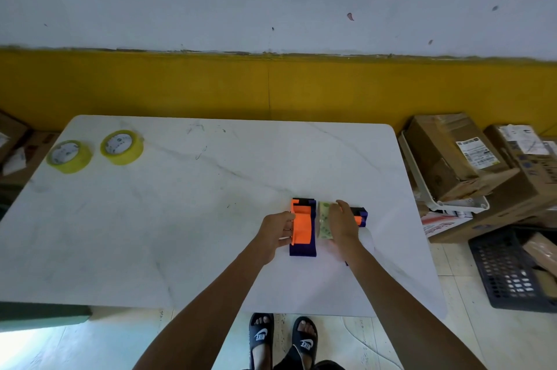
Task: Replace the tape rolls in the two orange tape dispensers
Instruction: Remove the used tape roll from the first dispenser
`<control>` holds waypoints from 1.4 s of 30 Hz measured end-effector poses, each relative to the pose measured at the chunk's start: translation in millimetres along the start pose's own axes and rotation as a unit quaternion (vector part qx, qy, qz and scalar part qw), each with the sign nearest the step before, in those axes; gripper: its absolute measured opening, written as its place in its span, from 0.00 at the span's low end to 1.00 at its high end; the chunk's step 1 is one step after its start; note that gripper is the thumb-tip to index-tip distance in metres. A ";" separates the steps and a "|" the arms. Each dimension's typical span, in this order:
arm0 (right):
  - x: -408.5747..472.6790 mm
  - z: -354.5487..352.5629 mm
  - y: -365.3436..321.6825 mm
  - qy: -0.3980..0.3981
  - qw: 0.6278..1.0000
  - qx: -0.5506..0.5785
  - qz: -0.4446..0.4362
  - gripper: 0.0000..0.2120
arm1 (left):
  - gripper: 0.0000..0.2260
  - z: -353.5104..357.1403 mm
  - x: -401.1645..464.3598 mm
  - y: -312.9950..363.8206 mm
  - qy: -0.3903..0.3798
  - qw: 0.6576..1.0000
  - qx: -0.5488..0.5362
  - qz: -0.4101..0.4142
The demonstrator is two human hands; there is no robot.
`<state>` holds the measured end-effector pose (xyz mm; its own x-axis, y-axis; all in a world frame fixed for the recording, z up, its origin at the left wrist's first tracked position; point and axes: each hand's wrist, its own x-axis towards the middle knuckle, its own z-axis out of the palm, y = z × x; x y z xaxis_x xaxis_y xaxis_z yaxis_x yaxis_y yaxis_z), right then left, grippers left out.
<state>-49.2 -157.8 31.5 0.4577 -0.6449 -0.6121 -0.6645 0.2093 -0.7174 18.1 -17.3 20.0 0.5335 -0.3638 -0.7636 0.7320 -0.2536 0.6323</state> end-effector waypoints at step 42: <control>-70.5 54.4 -67.9 -0.209 0.962 0.018 -0.174 0.19 | 0.17 -12.0 -88.7 52.9 0.100 0.983 -0.012 0.157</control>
<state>-4.1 -86.6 105.2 0.8513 -0.3295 -0.4084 -0.4111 0.0649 -0.9093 14.6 12.3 119.6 0.8049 -0.2366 -0.5442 0.5274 -0.1350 0.8388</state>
